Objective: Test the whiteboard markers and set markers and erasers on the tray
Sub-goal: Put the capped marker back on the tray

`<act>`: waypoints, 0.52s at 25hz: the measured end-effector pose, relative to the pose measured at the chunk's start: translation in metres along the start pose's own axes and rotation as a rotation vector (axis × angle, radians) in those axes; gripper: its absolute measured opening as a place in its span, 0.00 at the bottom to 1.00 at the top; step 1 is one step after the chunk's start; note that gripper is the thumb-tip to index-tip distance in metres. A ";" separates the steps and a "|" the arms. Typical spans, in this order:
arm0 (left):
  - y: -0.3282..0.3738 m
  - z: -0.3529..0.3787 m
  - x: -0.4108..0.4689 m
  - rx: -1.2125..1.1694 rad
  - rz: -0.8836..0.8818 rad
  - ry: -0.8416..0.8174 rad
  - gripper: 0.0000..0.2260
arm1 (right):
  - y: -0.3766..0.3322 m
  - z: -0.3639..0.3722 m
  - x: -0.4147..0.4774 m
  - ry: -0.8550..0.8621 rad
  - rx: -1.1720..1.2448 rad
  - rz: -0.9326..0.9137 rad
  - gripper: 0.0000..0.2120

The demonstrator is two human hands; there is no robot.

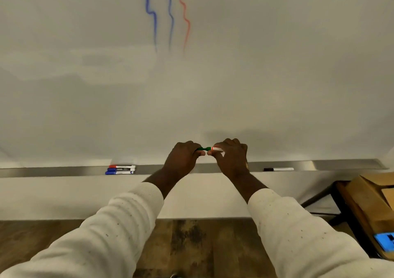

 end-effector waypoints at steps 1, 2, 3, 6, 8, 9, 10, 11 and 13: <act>-0.003 -0.018 0.004 0.023 0.018 0.052 0.11 | -0.016 -0.007 0.006 0.033 -0.002 -0.018 0.10; -0.008 -0.038 0.009 0.050 0.037 0.106 0.11 | -0.031 -0.012 0.014 0.059 -0.009 -0.034 0.10; -0.015 -0.058 0.014 0.086 0.055 0.156 0.11 | -0.046 -0.018 0.022 0.087 -0.017 -0.051 0.10; -0.037 -0.124 0.028 0.209 0.112 0.295 0.10 | -0.084 -0.036 0.050 0.184 0.002 -0.053 0.13; -0.055 -0.171 0.038 0.261 0.126 0.382 0.10 | -0.106 -0.050 0.067 0.254 0.043 -0.037 0.13; -0.063 -0.194 0.043 0.284 0.132 0.419 0.09 | -0.120 -0.055 0.074 0.282 0.053 -0.038 0.13; -0.071 -0.216 0.049 0.302 0.141 0.451 0.09 | -0.134 -0.061 0.082 0.304 0.054 -0.051 0.12; -0.078 -0.236 0.056 0.317 0.151 0.472 0.09 | -0.149 -0.066 0.088 0.326 0.047 -0.073 0.11; -0.087 -0.268 0.071 0.341 0.166 0.496 0.09 | -0.173 -0.080 0.099 0.382 0.020 -0.122 0.10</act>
Point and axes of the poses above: each hand's wrist, its own x-axis towards the middle knuckle, its own z-axis out of the palm, y = z × x, the point moved 10 cm from there along x, towards the middle knuckle, and after that the axes turned 9 degrees about z, right-handed, at the moved point
